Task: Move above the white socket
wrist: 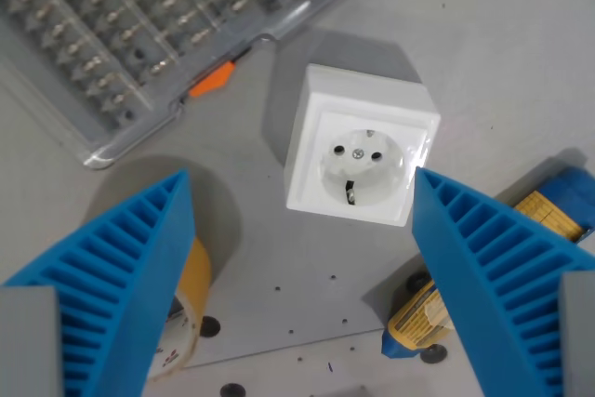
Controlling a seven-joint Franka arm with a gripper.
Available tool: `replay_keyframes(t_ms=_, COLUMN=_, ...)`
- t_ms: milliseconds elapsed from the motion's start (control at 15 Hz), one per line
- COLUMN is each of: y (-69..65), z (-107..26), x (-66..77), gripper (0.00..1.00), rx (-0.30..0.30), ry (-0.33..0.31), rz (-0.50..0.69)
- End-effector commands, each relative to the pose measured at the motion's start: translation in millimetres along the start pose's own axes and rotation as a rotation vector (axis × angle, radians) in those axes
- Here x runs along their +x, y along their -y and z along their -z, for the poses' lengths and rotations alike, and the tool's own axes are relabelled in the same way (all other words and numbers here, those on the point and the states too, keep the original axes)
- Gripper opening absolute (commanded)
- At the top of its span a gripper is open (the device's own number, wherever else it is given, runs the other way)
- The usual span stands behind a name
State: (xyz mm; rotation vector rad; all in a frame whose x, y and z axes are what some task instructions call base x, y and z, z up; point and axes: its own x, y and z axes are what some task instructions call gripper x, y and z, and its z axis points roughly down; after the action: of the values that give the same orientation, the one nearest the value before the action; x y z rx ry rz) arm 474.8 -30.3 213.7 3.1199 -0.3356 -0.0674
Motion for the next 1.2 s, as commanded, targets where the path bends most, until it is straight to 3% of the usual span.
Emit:
replay_keyframes(t_ms=67, y=-8.3, z=-12.6, x=-8.2, gripper=1.0, rx=0.025, ry=-0.102, rz=-0.157)
replay_keyframes(t_ms=667, y=-22.7, z=-37.4, x=-15.3, gripper=1.0, rx=0.032, ry=-0.095, rz=-0.203)
replay_keyframes(t_ms=1200, y=-29.7, z=-47.9, x=-21.6, gripper=1.0, rx=0.038, ry=-0.106, rz=-0.215)
